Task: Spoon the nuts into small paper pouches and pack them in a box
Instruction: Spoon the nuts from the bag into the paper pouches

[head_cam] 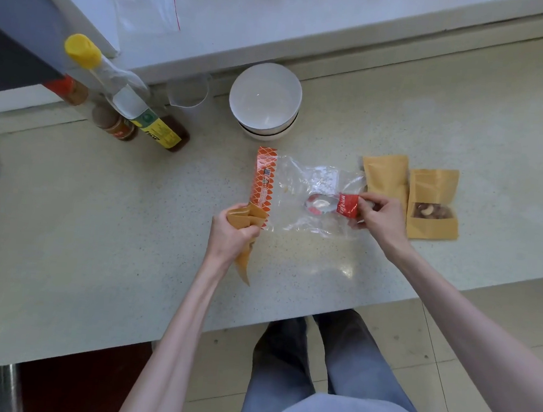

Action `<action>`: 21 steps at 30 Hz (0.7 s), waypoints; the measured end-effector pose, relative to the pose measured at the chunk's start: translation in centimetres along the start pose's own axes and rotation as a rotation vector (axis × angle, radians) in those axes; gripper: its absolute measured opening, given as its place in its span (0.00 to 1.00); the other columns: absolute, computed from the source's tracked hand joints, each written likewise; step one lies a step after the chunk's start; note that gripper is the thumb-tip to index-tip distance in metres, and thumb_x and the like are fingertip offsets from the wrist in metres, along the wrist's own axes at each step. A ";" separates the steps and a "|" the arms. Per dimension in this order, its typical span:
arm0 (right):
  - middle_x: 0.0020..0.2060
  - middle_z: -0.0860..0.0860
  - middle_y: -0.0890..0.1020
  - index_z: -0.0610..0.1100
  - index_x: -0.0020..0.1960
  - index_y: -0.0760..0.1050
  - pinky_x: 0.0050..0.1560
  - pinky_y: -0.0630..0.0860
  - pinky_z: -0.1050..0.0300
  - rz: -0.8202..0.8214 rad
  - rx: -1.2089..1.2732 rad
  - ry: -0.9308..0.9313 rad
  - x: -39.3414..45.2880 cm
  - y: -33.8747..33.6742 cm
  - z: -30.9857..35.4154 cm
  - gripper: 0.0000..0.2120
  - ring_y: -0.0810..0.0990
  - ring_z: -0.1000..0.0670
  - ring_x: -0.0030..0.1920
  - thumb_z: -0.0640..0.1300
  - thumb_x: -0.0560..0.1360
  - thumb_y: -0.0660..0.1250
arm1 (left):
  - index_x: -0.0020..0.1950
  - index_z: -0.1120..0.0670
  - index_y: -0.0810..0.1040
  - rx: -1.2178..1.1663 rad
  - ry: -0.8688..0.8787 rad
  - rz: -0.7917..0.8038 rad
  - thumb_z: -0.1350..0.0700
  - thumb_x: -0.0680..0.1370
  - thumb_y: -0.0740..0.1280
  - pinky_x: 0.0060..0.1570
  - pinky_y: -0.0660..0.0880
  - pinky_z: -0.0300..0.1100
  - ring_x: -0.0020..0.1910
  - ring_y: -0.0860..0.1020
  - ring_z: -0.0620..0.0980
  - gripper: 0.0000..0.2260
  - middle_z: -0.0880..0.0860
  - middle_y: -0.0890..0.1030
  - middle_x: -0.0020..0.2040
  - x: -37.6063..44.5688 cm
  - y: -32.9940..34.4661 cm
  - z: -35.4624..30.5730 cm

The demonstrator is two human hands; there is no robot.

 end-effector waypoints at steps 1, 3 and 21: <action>0.40 0.42 0.84 0.36 0.56 0.80 0.33 0.82 0.58 -0.011 -0.013 -0.012 -0.1 0.1 0.2 0.09 0.82 0.51 0.29 0.36 0.78 0.64 | 0.42 0.42 0.78 0.001 -0.006 0.007 0.69 0.70 0.72 0.26 0.75 0.39 0.28 0.79 0.42 0.19 0.46 0.82 0.35 0.1 0.1 0.1; 0.39 0.44 0.84 0.38 0.55 0.81 0.33 0.83 0.56 -0.045 -0.055 -0.038 -0.4 0.1 0.5 0.09 0.83 0.50 0.29 0.37 0.78 0.65 | 0.43 0.43 0.78 0.017 -0.026 0.023 0.68 0.69 0.72 0.28 0.76 0.38 0.30 0.79 0.43 0.19 0.45 0.82 0.36 0.5 0.3 0.6; 0.31 0.51 0.84 0.43 0.51 0.83 0.37 0.82 0.58 -0.193 -0.036 -0.050 -0.8 -1.2 0.7 0.08 0.84 0.52 0.32 0.39 0.77 0.65 | 0.43 0.52 0.84 0.028 -0.187 0.020 0.58 0.60 0.69 0.33 0.76 0.45 0.31 0.78 0.53 0.13 0.53 0.83 0.37 1.2 -1.4 1.7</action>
Point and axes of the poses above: each hand's wrist, its own x-axis towards the middle knuckle, its own y-axis out of the palm, z = x × y, the point moved 5 cm from there along x, towards the middle knuckle
